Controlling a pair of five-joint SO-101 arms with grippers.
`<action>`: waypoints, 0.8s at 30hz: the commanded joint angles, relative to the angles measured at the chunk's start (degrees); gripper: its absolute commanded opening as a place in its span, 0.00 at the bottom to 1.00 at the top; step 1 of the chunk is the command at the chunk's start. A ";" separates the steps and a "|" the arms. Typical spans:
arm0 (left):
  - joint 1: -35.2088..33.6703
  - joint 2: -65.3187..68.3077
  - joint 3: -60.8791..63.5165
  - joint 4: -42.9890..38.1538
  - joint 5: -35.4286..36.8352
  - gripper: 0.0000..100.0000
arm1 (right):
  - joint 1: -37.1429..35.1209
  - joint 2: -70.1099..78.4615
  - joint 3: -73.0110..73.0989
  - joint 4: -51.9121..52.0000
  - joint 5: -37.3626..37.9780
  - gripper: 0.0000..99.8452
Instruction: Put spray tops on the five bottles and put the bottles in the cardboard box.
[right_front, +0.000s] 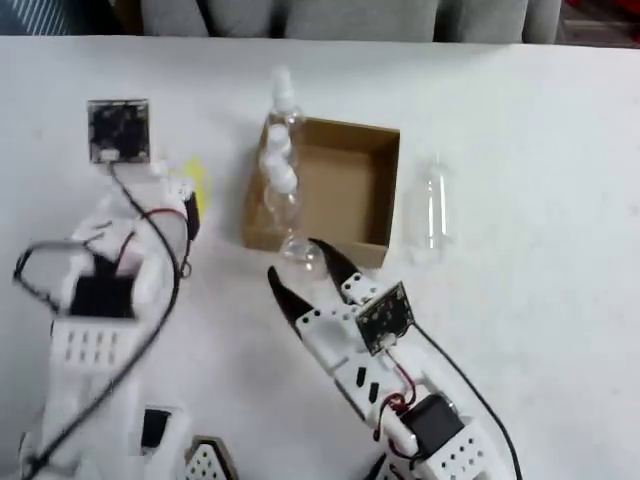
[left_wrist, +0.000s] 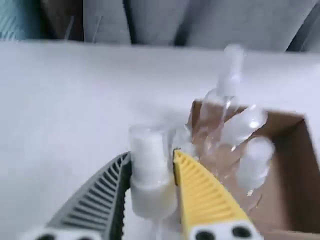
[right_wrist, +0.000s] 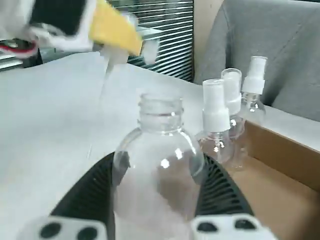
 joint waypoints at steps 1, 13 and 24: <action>5.76 -15.60 -3.87 -7.03 0.09 0.03 | -1.89 0.48 0.62 1.45 -0.70 0.01; 14.64 -24.48 -6.68 -22.77 0.09 0.03 | -3.21 0.48 0.62 2.95 -0.70 0.01; 19.65 -11.91 -31.03 -9.05 0.09 0.03 | -3.12 0.57 0.62 2.95 -0.70 0.01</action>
